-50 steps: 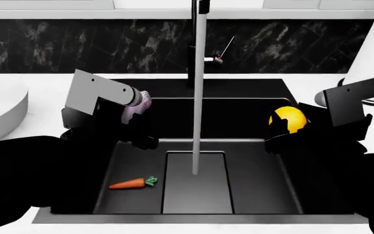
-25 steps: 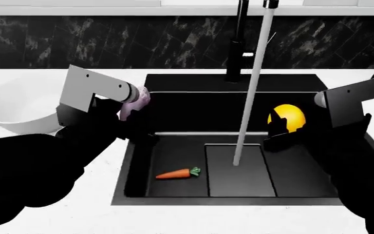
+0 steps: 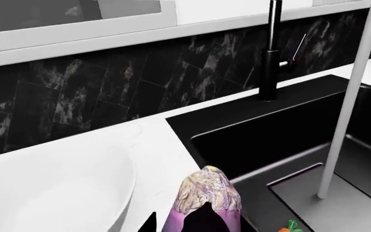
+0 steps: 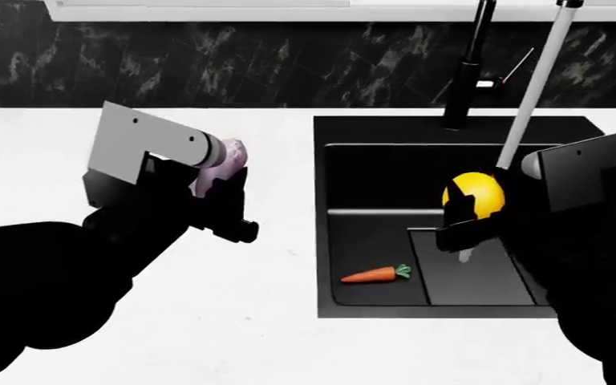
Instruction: Pick the eggplants and oranges from the sink and place them in one bowl. Place the carrot in the other bowl. Then turn off the sink faucet.
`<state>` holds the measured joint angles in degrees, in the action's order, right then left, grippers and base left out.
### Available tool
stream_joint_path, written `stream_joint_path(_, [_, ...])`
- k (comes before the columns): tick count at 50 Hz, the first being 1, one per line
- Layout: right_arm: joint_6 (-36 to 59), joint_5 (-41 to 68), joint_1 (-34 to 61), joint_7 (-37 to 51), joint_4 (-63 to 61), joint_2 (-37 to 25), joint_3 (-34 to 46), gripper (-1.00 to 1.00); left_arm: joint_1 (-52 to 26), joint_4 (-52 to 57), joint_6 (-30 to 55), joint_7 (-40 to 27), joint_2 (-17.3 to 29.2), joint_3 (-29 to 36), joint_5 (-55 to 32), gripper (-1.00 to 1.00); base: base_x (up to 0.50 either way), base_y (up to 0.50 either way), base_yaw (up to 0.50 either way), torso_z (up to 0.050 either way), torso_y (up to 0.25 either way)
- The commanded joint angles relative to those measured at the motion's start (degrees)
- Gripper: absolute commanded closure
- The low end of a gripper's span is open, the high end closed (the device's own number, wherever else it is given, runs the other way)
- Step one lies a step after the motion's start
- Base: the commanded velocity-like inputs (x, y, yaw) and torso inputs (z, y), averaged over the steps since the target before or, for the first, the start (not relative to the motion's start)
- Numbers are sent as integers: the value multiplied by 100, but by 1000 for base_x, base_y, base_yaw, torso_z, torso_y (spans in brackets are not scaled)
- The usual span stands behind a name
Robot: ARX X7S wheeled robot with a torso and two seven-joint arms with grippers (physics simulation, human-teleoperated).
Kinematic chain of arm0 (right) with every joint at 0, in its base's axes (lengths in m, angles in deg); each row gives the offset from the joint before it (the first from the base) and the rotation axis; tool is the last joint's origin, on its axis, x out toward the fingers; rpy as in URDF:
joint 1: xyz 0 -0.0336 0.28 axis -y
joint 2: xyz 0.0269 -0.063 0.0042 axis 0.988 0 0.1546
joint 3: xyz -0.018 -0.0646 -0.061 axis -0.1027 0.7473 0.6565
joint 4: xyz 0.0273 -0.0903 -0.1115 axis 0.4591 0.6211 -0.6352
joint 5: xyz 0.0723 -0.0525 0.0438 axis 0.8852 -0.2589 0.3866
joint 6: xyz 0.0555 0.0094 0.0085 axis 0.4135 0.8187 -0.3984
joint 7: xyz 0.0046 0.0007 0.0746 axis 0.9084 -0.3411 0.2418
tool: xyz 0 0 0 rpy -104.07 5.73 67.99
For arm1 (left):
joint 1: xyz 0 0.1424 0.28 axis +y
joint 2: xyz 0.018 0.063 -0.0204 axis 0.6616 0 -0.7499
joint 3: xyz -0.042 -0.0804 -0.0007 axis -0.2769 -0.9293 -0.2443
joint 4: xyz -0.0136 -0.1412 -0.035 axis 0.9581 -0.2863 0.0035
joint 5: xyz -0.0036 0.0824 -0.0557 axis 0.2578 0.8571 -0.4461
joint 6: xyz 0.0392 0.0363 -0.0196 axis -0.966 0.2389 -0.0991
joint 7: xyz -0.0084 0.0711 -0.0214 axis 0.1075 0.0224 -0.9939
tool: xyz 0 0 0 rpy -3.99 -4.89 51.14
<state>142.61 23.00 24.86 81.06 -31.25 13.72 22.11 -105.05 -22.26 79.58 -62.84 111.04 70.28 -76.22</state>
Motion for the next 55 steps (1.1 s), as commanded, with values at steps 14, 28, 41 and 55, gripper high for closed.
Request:
stream_joint_path(14, [-37,-103,150,-121,-32,-97,204,100,26,8,-108,-66,58,-85,-66,100,1,500,0,1,0])
stream_joint_path(28, [-106,-197,292,-70,-75,-161,254,100,6,-30,-144,-102,53,-104,-66,100,92,500,0,0,0])
stream_joint_path(41, [-225,-330,229,-55,-46,-201,383,100,45,-135,-187,26,35,-51,73,100,317,381,0,0,2])
stream_joint_path(55, [-14,-116,258,131,-33,-133,63,100,-94,-201,-115,9,-59,14,42,100,178,21,0,0,1])
